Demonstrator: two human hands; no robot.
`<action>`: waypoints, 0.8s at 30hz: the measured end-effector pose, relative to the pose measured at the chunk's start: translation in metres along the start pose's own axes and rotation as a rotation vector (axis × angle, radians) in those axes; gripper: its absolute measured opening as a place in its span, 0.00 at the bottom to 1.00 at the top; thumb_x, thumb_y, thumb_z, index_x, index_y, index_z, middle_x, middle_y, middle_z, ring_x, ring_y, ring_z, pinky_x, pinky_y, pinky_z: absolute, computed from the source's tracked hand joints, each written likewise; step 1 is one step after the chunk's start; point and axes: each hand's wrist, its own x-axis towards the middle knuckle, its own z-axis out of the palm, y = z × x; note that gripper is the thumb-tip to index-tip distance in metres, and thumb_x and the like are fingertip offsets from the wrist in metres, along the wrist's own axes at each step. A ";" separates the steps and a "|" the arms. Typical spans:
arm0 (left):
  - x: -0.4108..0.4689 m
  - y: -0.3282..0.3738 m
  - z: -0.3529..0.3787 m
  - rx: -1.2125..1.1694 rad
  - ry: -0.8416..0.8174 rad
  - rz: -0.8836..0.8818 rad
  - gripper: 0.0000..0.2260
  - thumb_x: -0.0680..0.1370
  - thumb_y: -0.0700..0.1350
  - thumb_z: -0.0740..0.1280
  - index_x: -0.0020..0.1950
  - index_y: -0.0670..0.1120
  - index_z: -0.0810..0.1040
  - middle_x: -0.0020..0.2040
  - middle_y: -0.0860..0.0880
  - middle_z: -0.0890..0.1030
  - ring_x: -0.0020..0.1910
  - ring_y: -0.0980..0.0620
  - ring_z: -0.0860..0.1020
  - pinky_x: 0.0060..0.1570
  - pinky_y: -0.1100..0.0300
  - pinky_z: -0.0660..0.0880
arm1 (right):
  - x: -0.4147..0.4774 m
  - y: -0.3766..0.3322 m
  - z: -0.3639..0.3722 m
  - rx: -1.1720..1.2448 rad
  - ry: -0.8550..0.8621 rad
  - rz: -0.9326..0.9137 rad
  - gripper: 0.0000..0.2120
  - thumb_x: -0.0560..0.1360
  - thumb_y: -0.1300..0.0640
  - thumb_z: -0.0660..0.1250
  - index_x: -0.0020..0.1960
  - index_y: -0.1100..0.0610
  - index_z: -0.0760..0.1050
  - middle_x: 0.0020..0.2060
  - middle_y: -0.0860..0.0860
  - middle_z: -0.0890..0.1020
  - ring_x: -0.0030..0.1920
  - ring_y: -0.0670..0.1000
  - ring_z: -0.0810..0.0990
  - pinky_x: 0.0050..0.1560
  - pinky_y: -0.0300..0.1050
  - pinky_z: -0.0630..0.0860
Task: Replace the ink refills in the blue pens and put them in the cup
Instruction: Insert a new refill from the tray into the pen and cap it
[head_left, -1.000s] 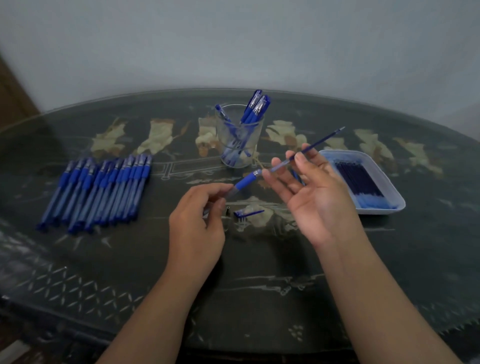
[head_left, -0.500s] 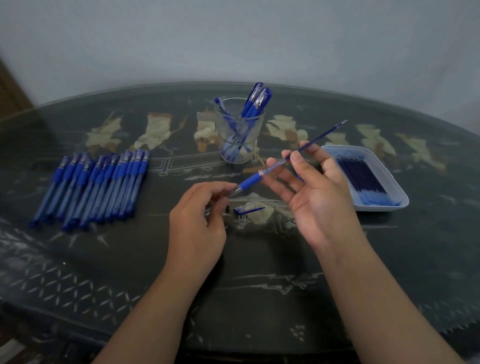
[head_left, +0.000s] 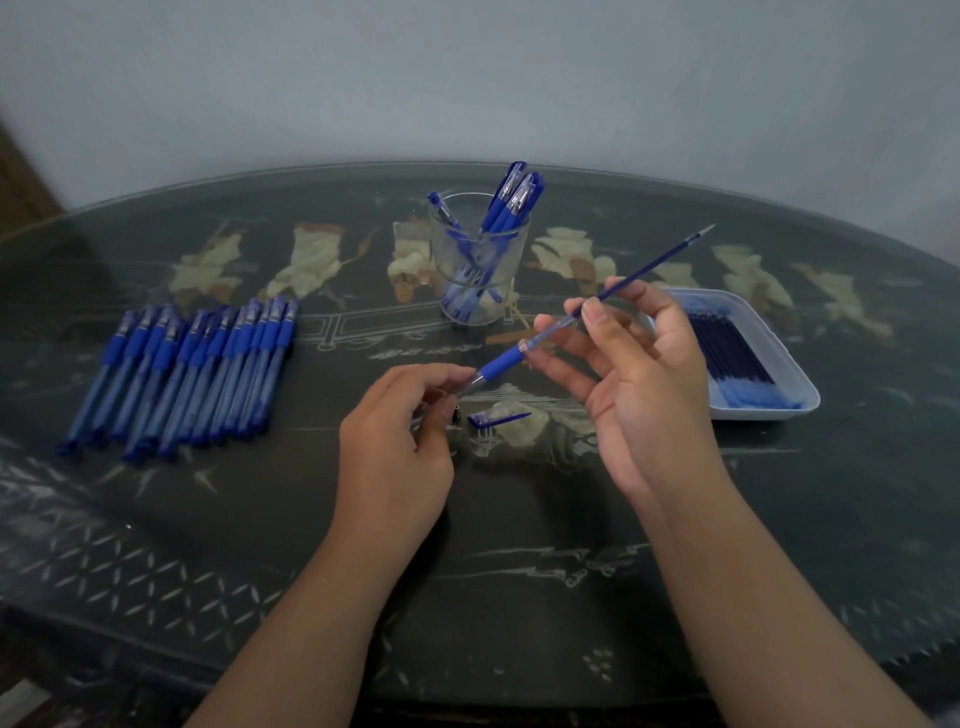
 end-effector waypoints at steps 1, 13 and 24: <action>0.000 0.000 0.000 0.002 -0.002 -0.001 0.16 0.75 0.30 0.68 0.53 0.50 0.81 0.48 0.60 0.80 0.48 0.68 0.76 0.49 0.78 0.67 | 0.000 0.000 0.000 0.018 -0.003 0.005 0.11 0.79 0.68 0.62 0.59 0.58 0.69 0.43 0.54 0.82 0.48 0.58 0.85 0.48 0.57 0.82; 0.001 0.001 0.000 -0.023 -0.015 -0.013 0.17 0.75 0.31 0.68 0.52 0.53 0.81 0.48 0.60 0.80 0.48 0.66 0.76 0.48 0.78 0.68 | -0.002 0.001 0.000 -0.092 0.015 -0.019 0.09 0.78 0.69 0.64 0.56 0.60 0.71 0.43 0.57 0.83 0.48 0.59 0.86 0.49 0.54 0.82; 0.004 0.002 -0.004 -0.165 0.004 -0.207 0.15 0.78 0.35 0.66 0.51 0.56 0.78 0.49 0.59 0.81 0.50 0.68 0.77 0.47 0.79 0.68 | -0.005 0.026 -0.001 -0.727 -0.172 -0.114 0.11 0.76 0.61 0.71 0.56 0.51 0.80 0.48 0.49 0.84 0.52 0.47 0.82 0.56 0.43 0.79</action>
